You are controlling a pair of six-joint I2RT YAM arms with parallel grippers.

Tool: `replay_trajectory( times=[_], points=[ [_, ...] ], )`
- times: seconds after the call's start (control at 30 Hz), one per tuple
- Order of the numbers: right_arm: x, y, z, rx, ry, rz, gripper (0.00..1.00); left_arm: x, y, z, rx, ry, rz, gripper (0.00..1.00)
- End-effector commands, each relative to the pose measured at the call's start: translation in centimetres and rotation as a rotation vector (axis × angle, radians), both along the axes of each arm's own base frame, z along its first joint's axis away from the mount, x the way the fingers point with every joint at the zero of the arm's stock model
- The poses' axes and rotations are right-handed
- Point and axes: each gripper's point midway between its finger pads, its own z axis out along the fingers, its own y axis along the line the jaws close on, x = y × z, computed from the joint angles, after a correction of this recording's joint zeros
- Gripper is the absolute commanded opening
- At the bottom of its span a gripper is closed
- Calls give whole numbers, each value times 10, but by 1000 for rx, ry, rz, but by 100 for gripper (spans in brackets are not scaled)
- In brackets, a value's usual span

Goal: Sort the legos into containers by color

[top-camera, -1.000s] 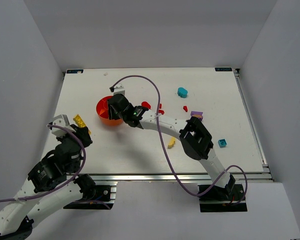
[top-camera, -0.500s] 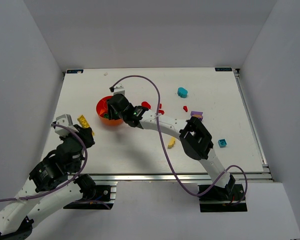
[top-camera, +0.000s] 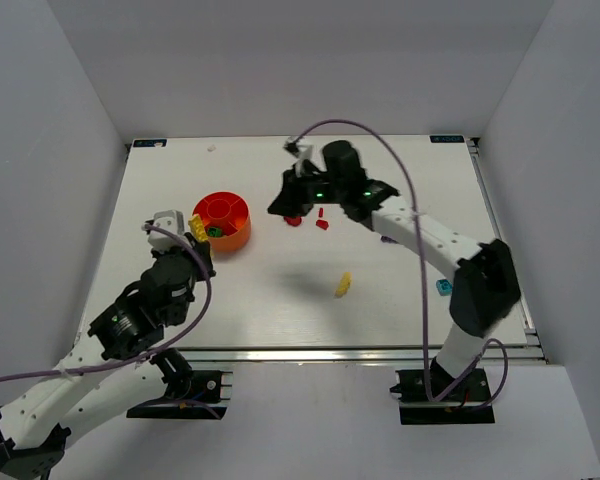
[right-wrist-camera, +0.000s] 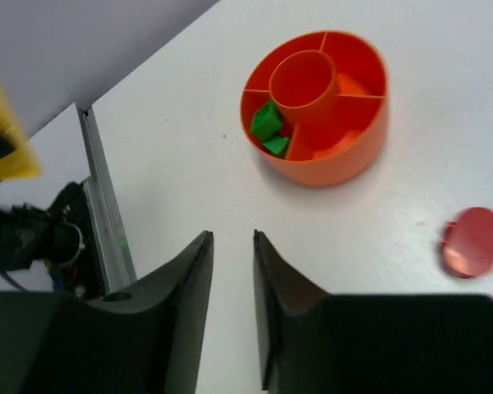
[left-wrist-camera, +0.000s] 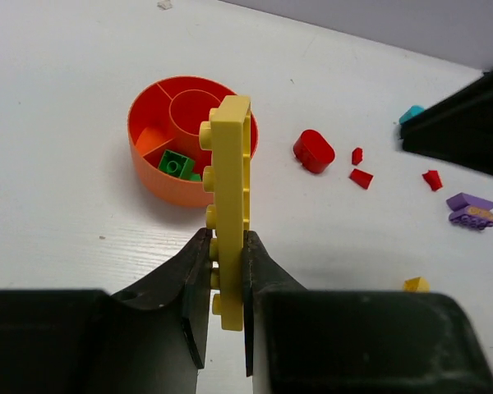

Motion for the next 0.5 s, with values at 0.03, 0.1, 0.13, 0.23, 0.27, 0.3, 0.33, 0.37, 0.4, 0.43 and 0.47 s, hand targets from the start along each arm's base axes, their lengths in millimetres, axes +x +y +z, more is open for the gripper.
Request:
replay_trajectory(
  times=[0.03,0.1,0.13,0.23,0.27,0.3,0.33,0.37,0.4,0.43,0.47],
  points=[
    [-46,-50,42,164,-163,293,38,22,-28,-5,92,-7,-68,0],
    [-50,-66,40,148,-209,294,47,30,-35,-6,131,-4,-85,0],
    [-60,-76,39,142,-215,279,49,32,-40,-8,149,1,-101,0],
    [-72,-96,36,143,-253,238,57,46,-58,-12,195,13,-178,0],
    [-72,-101,41,160,-288,227,63,46,-72,-13,192,15,-259,0],
    [-75,-105,43,169,-307,221,65,52,-83,-10,216,2,-307,0],
    [-77,-116,45,177,-329,201,66,57,-88,-10,227,0,-336,0],
    [-81,-118,50,189,-349,205,69,61,-93,-8,234,-5,-364,0],
    [-81,-122,54,197,-363,200,69,68,-103,-11,263,-5,-405,0],
    [-81,-129,61,204,-384,186,70,75,-105,-1,265,-23,-407,0],
    [-82,-133,63,208,-388,187,70,84,-100,0,277,-22,-384,0]
  ],
)
